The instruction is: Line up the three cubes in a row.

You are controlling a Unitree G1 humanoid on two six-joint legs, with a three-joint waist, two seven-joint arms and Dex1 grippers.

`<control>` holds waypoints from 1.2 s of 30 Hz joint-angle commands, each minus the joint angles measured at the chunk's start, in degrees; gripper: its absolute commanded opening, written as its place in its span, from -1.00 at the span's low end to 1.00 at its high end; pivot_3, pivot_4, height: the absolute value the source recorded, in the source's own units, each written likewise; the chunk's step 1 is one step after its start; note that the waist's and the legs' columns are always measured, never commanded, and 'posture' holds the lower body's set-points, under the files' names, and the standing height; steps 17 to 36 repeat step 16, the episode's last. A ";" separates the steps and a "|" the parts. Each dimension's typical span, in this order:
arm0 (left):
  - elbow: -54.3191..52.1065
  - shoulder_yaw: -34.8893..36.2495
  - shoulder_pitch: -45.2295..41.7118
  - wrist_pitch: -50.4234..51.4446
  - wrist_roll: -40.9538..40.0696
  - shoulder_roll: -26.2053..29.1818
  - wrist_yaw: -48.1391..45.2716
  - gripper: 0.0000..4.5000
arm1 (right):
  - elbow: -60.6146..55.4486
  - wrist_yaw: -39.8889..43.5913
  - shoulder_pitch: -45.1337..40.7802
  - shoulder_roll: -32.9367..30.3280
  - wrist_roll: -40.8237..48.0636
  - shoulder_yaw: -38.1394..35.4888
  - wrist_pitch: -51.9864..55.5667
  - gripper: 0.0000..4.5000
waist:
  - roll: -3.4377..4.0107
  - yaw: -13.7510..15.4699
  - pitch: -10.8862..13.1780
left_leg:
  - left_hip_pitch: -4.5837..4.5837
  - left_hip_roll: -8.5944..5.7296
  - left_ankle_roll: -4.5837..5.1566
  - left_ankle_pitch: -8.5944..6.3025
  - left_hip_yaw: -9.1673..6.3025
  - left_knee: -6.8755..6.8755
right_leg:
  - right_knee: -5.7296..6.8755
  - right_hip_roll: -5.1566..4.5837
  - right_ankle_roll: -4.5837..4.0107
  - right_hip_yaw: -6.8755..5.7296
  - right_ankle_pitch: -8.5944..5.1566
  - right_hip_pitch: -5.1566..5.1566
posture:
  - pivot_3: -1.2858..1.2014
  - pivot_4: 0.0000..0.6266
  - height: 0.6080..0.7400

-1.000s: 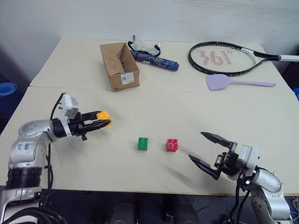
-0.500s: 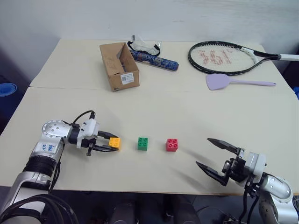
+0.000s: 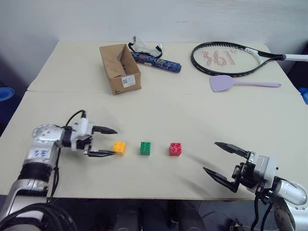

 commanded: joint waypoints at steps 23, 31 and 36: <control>-20.87 24.24 26.99 12.49 -3.27 5.48 15.89 0.74 | 8.08 11.37 -9.19 -14.76 2.68 -8.54 4.77 1.00 | 0.05 0.91 0.03 | 0.04 -0.01 -0.01 -0.15 -0.14 -0.06 | -0.33 -0.18 -0.04 -0.02 -0.02 0.03 | 0.03 -0.52 1.00; -20.87 24.24 26.99 12.49 -3.27 5.48 15.89 0.74 | 8.08 11.37 -9.19 -14.76 2.68 -8.54 4.77 1.00 | 0.05 0.91 0.03 | 0.04 -0.01 -0.01 -0.15 -0.14 -0.06 | -0.33 -0.18 -0.04 -0.02 -0.02 0.03 | 0.03 -0.52 1.00; -20.87 24.24 26.99 12.49 -3.27 5.48 15.89 0.74 | 8.08 11.37 -9.19 -14.76 2.68 -8.54 4.77 1.00 | 0.05 0.91 0.03 | 0.04 -0.01 -0.01 -0.15 -0.14 -0.06 | -0.33 -0.18 -0.04 -0.02 -0.02 0.03 | 0.03 -0.52 1.00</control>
